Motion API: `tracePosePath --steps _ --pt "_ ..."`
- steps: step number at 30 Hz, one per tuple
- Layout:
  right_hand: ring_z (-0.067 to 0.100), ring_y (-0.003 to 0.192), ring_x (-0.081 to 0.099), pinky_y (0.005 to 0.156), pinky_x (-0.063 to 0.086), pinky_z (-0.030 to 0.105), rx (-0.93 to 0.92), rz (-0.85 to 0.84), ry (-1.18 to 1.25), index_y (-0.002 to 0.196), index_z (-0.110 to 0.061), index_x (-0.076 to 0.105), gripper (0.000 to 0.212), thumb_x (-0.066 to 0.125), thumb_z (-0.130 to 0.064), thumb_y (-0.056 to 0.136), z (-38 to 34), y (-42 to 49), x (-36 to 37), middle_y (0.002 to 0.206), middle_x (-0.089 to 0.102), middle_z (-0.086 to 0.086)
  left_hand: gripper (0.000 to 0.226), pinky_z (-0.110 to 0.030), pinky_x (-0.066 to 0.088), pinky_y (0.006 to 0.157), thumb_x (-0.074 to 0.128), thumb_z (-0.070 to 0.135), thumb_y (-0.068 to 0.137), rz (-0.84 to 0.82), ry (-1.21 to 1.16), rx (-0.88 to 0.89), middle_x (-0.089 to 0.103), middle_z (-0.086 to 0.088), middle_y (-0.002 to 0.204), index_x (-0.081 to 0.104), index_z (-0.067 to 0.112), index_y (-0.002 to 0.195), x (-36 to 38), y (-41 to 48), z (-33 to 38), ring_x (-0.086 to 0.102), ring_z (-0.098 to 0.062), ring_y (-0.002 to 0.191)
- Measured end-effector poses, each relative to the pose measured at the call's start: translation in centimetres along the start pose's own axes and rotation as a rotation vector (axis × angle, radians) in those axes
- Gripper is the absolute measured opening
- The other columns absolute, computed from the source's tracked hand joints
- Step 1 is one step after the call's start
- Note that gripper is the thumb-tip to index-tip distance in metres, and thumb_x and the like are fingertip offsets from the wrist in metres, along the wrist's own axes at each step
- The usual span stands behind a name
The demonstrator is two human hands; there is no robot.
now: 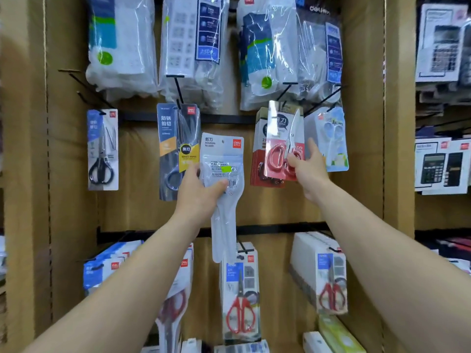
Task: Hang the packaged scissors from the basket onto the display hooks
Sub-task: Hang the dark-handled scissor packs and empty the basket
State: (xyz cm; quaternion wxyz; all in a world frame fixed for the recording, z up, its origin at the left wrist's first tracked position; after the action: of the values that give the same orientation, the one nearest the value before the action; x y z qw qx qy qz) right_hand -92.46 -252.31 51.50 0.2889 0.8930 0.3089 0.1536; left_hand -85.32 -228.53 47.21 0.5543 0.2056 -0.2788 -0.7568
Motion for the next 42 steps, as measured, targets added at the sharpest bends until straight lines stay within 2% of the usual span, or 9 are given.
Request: tracePosePath --steps 7,10,16,20,24,30,35,39,42 --pt "0.016 0.096 0.068 0.091 0.056 0.036 0.026 -0.054 -0.315 0.121 -0.028 0.056 0.024 0.062 -0.026 0.098 -1.3 0.9 1.7 0.112 0.068 -0.005 0.045 -0.024 0.057 0.078 0.075 0.014 0.093 0.004 -0.023 -0.014 0.071 0.005 0.121 0.056 0.019 0.133 -1.2 -0.4 0.1 0.070 -0.010 0.106" --pt "0.029 0.115 0.060 0.102 0.052 0.046 0.015 -0.001 -0.574 0.139 -0.035 0.055 0.051 0.060 -0.047 0.090 -1.1 -1.4 3.5 0.130 0.058 0.005 0.046 -0.024 0.057 0.080 0.076 0.014 0.092 0.023 -0.045 -0.018 0.071 0.005 0.120 0.056 0.020 0.133 -2.4 -1.0 0.3 0.070 -0.011 0.107" --pt "0.015 0.097 0.076 0.080 0.064 0.042 0.076 -0.557 0.016 0.128 -0.027 0.060 0.034 0.070 -0.033 0.096 -0.3 -16.4 8.5 0.115 0.073 -0.001 0.047 -0.032 0.062 0.084 0.083 0.016 0.086 0.098 -0.087 -0.088 0.074 0.000 0.115 0.059 0.012 0.127 -5.8 -4.3 -1.9 0.074 -0.015 0.102" --pt "0.017 0.089 0.076 0.068 0.064 0.041 0.220 -0.420 0.140 0.112 -0.017 0.058 0.027 0.077 -0.017 0.092 1.6 -21.1 10.7 0.108 0.075 0.007 0.042 -0.028 0.064 0.077 0.084 0.016 0.085 0.117 -0.128 -0.183 0.078 0.000 0.108 0.065 0.010 0.122 -8.1 -8.2 -4.2 0.077 -0.015 0.094" --pt "0.020 0.090 0.076 0.058 0.059 0.031 0.351 -0.363 0.237 0.110 -0.018 0.057 0.022 0.073 -0.016 0.095 3.4 -24.6 12.2 0.106 0.077 0.001 0.024 -0.043 0.060 0.092 0.069 0.016 0.099 0.165 -0.080 -0.237 0.077 0.000 0.112 0.067 0.015 0.122 -10.5 -11.3 -6.4 0.074 -0.021 0.104" --pt "0.009 0.076 0.069 0.061 0.050 0.019 0.395 -0.274 0.210 0.117 -0.023 0.058 0.014 0.058 -0.022 0.102 4.9 -28.7 11.0 0.097 0.072 -0.004 0.022 -0.043 0.057 0.098 0.064 0.017 0.102 0.275 -0.133 -0.292 0.079 0.006 0.110 0.070 0.023 0.122 -13.6 -15.5 -8.4 0.074 -0.018 0.106" --pt "0.025 0.061 0.071 0.059 0.062 0.040 0.488 -0.277 0.327 0.115 -0.041 0.049 0.010 0.047 -0.034 0.109 6.8 -33.2 11.7 0.096 0.075 -0.010 0.019 -0.023 0.057 0.082 0.062 0.017 0.103 0.232 -0.073 -0.290 0.078 0.017 0.102 0.073 0.031 0.110 -12.3 -20.2 -9.4 0.073 -0.004 0.098" --pt "0.013 0.053 0.056 0.047 0.047 0.028 0.487 -0.274 0.346 0.120 -0.038 0.056 0.026 0.036 -0.050 0.108 8.4 -35.8 12.6 0.101 0.072 -0.002 0.024 -0.038 0.060 0.080 0.054 0.020 0.107 0.167 -0.061 -0.309 0.078 0.012 0.101 0.073 0.033 0.111 -10.5 -22.6 -10.7 0.073 -0.013 0.097" --pt "0.010 0.057 0.059 0.049 0.046 0.026 0.530 -0.268 0.394 0.122 -0.029 0.063 0.031 0.036 -0.040 0.111 9.7 -36.8 13.0 0.098 0.073 -0.001 0.029 -0.028 0.059 0.073 0.047 0.029 0.111 0.105 -0.113 -0.348 0.077 0.007 0.111 0.069 0.031 0.129 -9.2 -23.5 -11.4 0.073 -0.015 0.103"
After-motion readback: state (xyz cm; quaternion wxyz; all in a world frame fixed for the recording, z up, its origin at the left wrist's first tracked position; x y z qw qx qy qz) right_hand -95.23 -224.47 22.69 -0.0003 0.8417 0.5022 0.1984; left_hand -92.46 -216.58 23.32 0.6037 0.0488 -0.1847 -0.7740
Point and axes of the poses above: each hand's wrist, its own y-axis towards the middle knuckle, its own x-axis out of the palm, z = x × y, the point moved 1 cm from there along y, towards the middle knuckle
